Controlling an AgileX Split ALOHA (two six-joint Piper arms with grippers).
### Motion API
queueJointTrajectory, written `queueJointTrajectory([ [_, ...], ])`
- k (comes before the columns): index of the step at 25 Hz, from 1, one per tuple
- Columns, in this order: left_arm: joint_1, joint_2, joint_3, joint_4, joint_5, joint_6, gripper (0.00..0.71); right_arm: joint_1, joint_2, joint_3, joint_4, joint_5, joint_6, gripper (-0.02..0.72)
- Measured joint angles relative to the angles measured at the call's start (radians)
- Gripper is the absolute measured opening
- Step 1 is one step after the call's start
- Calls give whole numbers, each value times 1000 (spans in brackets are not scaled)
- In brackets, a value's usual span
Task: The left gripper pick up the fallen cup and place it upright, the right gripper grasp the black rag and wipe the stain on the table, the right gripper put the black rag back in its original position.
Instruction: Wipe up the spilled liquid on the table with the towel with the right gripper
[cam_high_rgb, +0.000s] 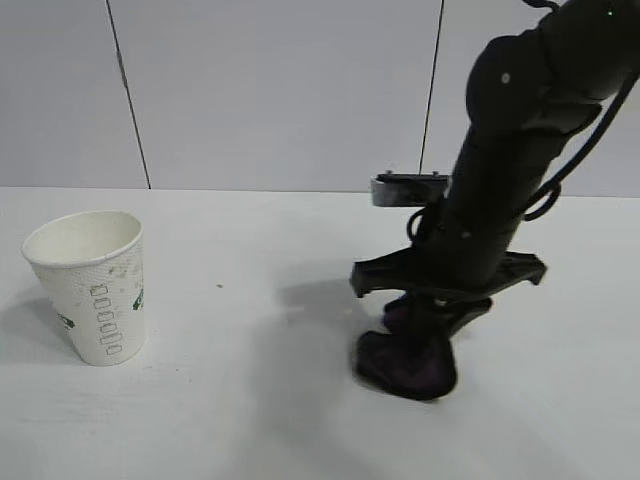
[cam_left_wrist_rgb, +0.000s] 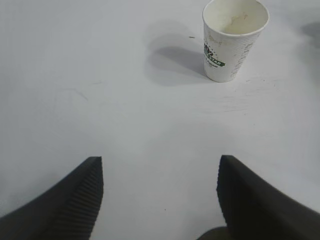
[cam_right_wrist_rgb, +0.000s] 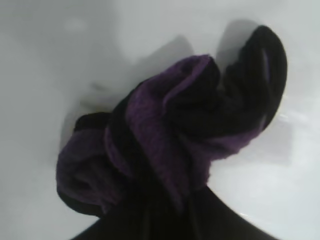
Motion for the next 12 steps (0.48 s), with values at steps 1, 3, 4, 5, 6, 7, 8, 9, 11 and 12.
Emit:
queueJointTrajectory([
  [1,0,0,0,0,0,0,474,29,0,0,16,-35,-8,65],
  [3,0,0,0,0,0,0,474,80,0,0,28,-92,-16,65],
  [4,0,0,0,0,0,0,474,99,0,0,28,-116,-18,65],
  [5,0,0,0,0,0,0,474,110,0,0,28,-134,-19,65],
  [6,0,0,0,0,0,0,474,114,0,0,27,-145,-20,65],
  [7,0,0,0,0,0,0,474,114,0,0,23,-149,-22,65],
  [8,0,0,0,0,0,0,474,110,0,0,12,-152,-22,65],
  [9,0,0,0,0,0,0,474,102,0,0,-5,-152,-22,65],
  [11,0,0,0,0,0,0,474,76,0,0,-49,-152,-21,65],
  [12,0,0,0,0,0,0,474,57,0,0,-79,-152,-13,65],
])
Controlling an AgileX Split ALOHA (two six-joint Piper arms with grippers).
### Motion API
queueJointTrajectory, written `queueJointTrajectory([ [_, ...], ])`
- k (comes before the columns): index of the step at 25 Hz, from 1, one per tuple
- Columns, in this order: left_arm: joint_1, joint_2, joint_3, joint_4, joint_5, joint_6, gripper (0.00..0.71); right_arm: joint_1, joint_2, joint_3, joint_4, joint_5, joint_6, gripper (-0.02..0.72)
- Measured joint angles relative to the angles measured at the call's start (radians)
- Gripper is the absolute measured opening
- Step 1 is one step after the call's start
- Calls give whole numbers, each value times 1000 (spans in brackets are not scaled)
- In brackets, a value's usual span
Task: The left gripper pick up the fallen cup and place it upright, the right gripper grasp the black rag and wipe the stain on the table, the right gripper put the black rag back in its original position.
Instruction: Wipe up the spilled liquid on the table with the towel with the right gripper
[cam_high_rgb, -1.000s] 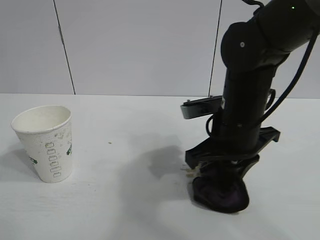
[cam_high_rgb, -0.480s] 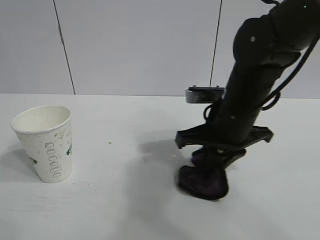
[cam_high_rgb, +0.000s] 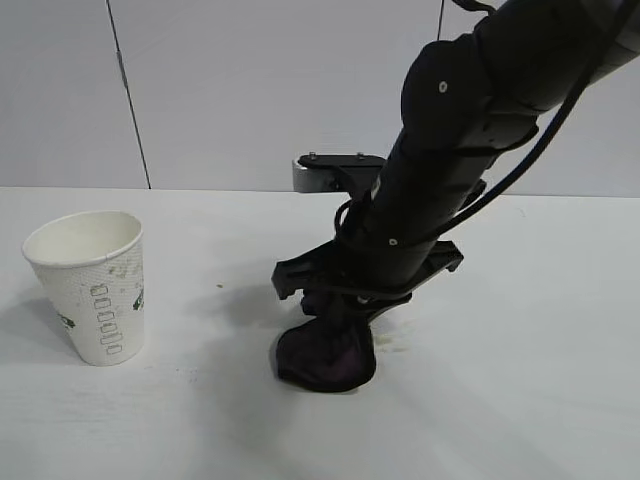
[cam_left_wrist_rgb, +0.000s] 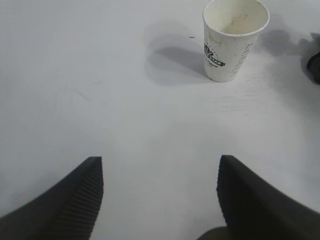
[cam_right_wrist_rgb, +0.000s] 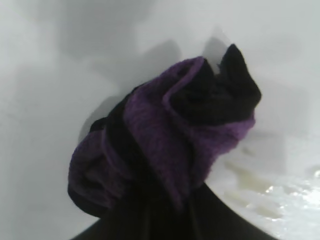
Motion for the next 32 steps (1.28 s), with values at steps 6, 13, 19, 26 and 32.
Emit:
queueJointTrajectory([
  [6,0,0,0,0,0,0,474,-131,0,0,-231,16,127,65],
  [13,0,0,0,0,0,0,474,-202,0,0,-283,157,216,65],
  [19,0,0,0,0,0,0,474,-108,-42,0,-33,233,44,65],
  [26,0,0,0,0,0,0,474,67,-32,0,96,64,-81,65],
  [32,0,0,0,0,0,0,474,53,51,0,71,-54,-87,65],
])
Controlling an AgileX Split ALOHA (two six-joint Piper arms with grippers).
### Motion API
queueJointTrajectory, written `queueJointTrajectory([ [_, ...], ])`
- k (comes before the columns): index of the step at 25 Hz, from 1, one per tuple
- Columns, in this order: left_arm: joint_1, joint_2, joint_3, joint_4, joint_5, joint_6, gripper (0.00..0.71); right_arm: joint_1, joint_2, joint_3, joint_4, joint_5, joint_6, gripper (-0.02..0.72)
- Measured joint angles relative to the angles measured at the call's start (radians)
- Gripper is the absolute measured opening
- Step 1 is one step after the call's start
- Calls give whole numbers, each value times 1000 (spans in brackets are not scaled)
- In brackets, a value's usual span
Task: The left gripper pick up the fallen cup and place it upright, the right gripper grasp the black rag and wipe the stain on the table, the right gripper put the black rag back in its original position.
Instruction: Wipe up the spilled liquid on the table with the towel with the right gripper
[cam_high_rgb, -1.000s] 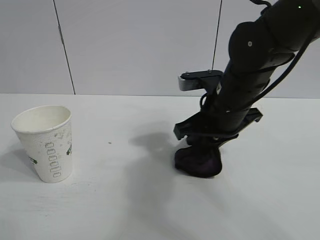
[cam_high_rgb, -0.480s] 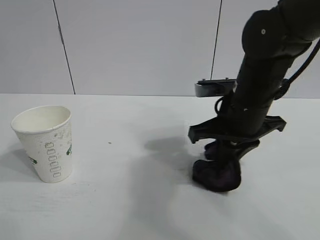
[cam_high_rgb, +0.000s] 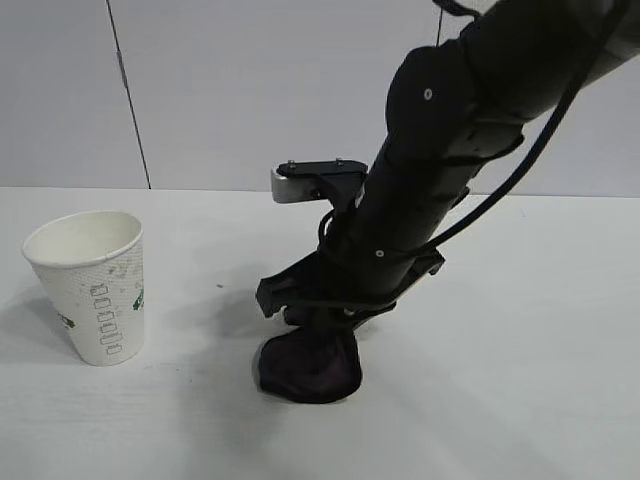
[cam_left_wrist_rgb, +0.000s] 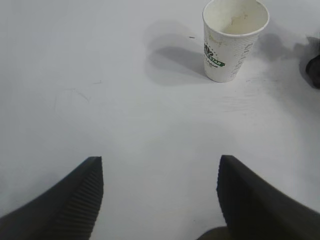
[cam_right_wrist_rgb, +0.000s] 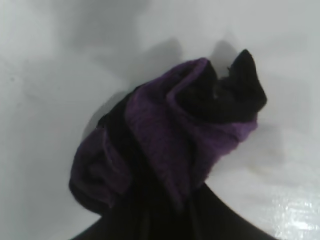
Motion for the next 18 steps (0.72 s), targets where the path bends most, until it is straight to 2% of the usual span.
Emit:
queueJointTrajectory([
  [4,0,0,0,0,0,0,474,-43,9,-2,-7,-9,0,65],
  [9,0,0,0,0,0,0,474,-155,-6,-3,-73,65,0,65],
  [11,0,0,0,0,0,0,474,-201,-11,-5,-114,119,9,65],
  [14,0,0,0,0,0,0,474,-256,-19,-10,-129,226,27,65],
  [16,0,0,0,0,0,0,474,-270,-27,-13,-123,307,23,65],
  [18,0,0,0,0,0,0,474,-269,-34,-17,-73,399,-14,65],
])
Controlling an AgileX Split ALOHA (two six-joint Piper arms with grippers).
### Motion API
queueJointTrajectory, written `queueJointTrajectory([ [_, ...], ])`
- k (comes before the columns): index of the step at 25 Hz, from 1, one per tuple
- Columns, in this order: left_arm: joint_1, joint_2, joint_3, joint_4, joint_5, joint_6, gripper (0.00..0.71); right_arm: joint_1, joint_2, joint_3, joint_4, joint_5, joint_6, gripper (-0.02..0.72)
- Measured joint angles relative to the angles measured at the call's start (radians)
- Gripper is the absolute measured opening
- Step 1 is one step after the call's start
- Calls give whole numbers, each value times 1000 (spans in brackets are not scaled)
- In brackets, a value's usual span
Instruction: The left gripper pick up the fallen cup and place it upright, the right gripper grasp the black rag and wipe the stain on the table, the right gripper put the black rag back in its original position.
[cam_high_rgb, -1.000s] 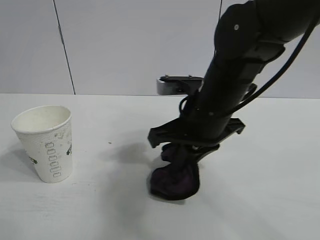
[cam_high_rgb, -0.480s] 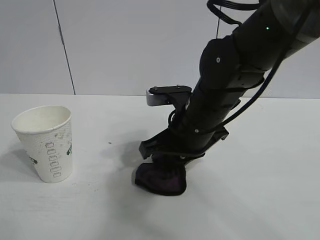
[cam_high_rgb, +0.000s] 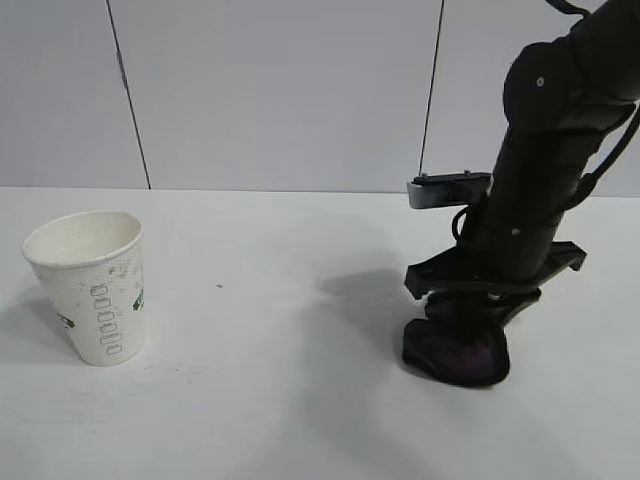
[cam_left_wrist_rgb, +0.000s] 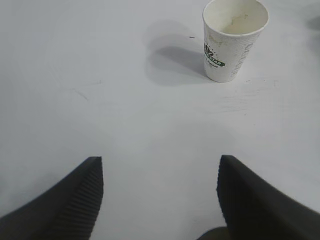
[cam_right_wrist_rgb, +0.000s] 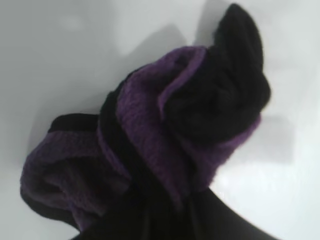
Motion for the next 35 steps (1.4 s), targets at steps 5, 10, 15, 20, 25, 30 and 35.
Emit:
queueJointTrajectory([
  [5,0,0,0,0,0,0,474,54,-53,-46,186,63,-147,65],
  [10,0,0,0,0,0,0,474,89,-67,-94,176,60,-136,65],
  [15,0,0,0,0,0,0,474,89,-67,-95,123,63,-84,91],
  [20,0,0,0,0,0,0,474,89,-67,-95,122,64,-61,403],
  [25,0,0,0,0,0,0,474,89,-67,-95,119,65,-45,520],
  [30,0,0,0,0,0,0,474,78,-67,-95,37,80,15,527],
  [35,0,0,0,0,0,0,474,-41,-68,-95,-94,99,120,528],
])
